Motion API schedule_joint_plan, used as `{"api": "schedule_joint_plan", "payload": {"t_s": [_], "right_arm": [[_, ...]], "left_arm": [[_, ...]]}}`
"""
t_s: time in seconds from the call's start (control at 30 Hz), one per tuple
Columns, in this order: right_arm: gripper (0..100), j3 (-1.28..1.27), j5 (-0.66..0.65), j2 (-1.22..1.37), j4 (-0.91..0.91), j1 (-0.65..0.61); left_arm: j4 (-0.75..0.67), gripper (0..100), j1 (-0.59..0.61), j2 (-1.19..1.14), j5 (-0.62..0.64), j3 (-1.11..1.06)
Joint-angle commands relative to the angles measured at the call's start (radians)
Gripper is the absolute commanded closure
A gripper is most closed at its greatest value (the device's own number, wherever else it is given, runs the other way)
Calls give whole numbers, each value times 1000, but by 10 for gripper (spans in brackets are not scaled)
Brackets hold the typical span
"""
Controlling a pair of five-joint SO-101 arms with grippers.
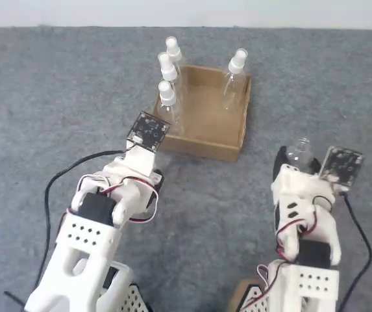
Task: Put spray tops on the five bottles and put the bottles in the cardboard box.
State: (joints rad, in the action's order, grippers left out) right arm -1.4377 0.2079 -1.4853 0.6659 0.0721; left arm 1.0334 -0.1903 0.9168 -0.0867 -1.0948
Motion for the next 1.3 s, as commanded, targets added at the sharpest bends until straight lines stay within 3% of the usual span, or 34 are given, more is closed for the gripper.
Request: {"api": "schedule_joint_plan", "payload": {"t_s": [0.0, 0.23, 0.53, 0.77, 1.27], "right_arm": [[972, -38, -77, -148, -24, -71], [972, -126, -103, -332, -22, -99], [972, -140, -115, -329, -22, -179], [972, -143, -115, -329, -22, -202], [972, -144, -115, -329, -22, -380]], "left_arm": [[-26, 987, 11, 61, 14, 5], [-25, 987, 11, 196, 15, -36], [-20, 987, 12, 407, 28, -105], [-17, 987, 120, 531, 52, -131], [-3, 987, 118, 855, 106, -134]]}}
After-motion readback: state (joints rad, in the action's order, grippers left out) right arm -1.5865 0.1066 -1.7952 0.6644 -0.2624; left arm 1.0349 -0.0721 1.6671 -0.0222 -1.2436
